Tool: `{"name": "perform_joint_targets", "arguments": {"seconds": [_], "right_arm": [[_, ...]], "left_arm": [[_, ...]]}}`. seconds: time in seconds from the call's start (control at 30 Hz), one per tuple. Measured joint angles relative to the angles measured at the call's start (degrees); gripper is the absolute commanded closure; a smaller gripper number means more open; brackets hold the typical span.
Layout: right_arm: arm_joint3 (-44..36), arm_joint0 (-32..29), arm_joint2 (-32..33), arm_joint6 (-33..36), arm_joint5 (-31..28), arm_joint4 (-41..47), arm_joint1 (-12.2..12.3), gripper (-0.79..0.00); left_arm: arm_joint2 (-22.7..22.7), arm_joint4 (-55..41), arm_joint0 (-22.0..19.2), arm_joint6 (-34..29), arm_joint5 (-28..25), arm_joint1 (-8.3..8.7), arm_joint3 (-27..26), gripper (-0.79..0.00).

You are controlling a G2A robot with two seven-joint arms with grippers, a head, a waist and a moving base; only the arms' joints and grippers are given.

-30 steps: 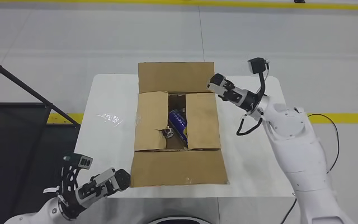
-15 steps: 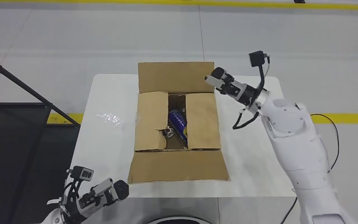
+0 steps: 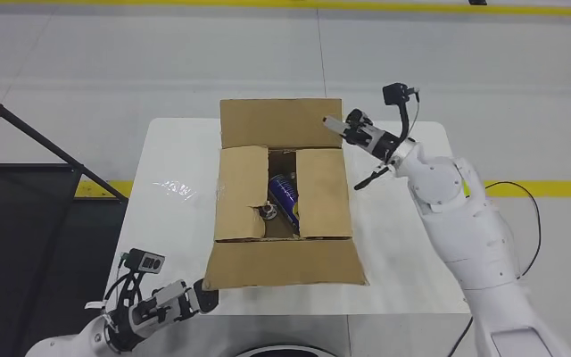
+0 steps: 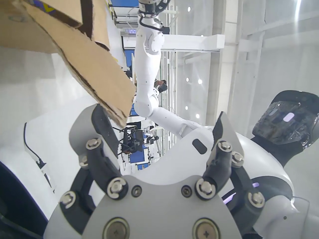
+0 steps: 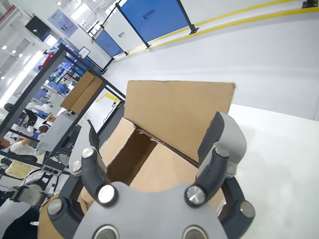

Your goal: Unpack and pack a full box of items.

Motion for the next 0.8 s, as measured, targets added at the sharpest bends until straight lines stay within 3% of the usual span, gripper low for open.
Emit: {"name": "perform_joint_targets", "arguments": {"seconds": [0.33,0.8], "right_arm": [[12.6,4.4,-2.5,-1.7,1.2,5.6,-2.0,-0.785],[27.8,11.2,-6.2,5.3,-8.4,22.4,-6.1,-0.785]], "left_arm": [[3.0,-0.4,-6.3,8.9,2.0,-0.12,0.8,-0.785],[5.6,1.5,-11.9,16.7,3.8,-0.23,2.4,-0.785]]}}
